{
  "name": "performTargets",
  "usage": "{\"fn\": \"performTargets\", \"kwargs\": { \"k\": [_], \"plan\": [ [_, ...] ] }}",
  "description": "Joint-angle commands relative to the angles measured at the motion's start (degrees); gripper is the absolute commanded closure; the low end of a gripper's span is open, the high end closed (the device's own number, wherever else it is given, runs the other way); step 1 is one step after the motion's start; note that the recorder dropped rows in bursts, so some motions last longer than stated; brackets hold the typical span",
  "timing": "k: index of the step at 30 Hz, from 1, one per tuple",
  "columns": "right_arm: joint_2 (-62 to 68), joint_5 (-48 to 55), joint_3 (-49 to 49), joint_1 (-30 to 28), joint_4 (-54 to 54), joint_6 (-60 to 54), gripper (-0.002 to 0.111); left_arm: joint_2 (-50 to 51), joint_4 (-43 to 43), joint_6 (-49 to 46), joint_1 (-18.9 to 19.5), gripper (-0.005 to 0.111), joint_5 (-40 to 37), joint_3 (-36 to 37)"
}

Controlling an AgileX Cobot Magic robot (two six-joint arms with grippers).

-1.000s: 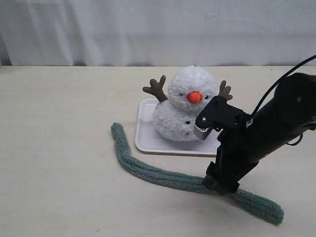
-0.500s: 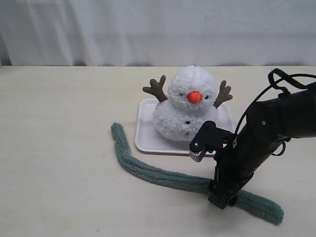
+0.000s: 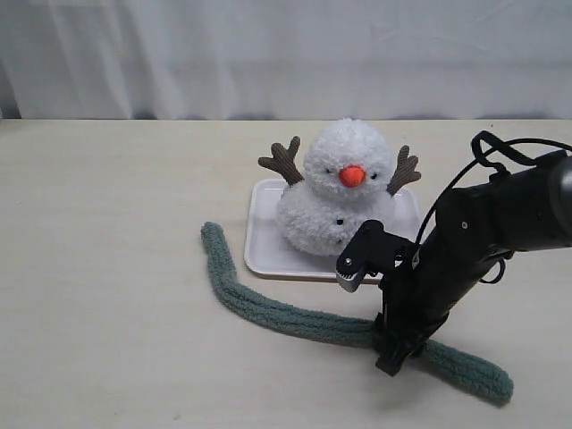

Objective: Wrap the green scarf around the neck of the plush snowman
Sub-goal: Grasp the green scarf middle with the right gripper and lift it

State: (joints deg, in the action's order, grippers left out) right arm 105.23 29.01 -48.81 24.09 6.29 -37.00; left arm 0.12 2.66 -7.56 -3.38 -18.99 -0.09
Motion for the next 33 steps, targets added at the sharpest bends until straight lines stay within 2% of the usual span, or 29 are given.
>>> {"fn": "performTargets", "kwargs": {
  "k": [1,5,6,11,21,25,33],
  "plan": [
    [1.35,-0.23,0.53,0.01,-1.19,-0.85,0.078,-0.12,-0.21,0.11,0.10,0.107,0.47,0.09],
    [-0.04,4.32,-1.24,0.01,-1.19,-0.85,0.102,-0.12,-0.21,0.11,0.10,0.107,0.47,0.09],
    [-0.95,6.44,-2.24,0.01,-1.19,-0.63,0.104,-0.12,-0.21,0.11,0.10,0.107,0.47,0.09],
    [-6.72,10.42,-5.15,0.88,-1.06,3.00,0.104,-0.12,-0.21,0.11,0.10,0.107,0.47,0.09],
    [-26.87,10.06,-6.03,10.02,-10.49,6.06,0.104,-0.12,-0.21,0.11,0.10,0.107,0.47,0.09],
    [-34.69,7.78,-8.20,12.58,-13.56,12.38,0.104,-0.12,-0.21,0.11,0.10,0.107,0.47,0.09],
    [-46.79,-2.16,-9.19,16.47,-12.33,14.39,0.104,-0.12,-0.21,0.11,0.10,0.107,0.47,0.09]
  ]
}}
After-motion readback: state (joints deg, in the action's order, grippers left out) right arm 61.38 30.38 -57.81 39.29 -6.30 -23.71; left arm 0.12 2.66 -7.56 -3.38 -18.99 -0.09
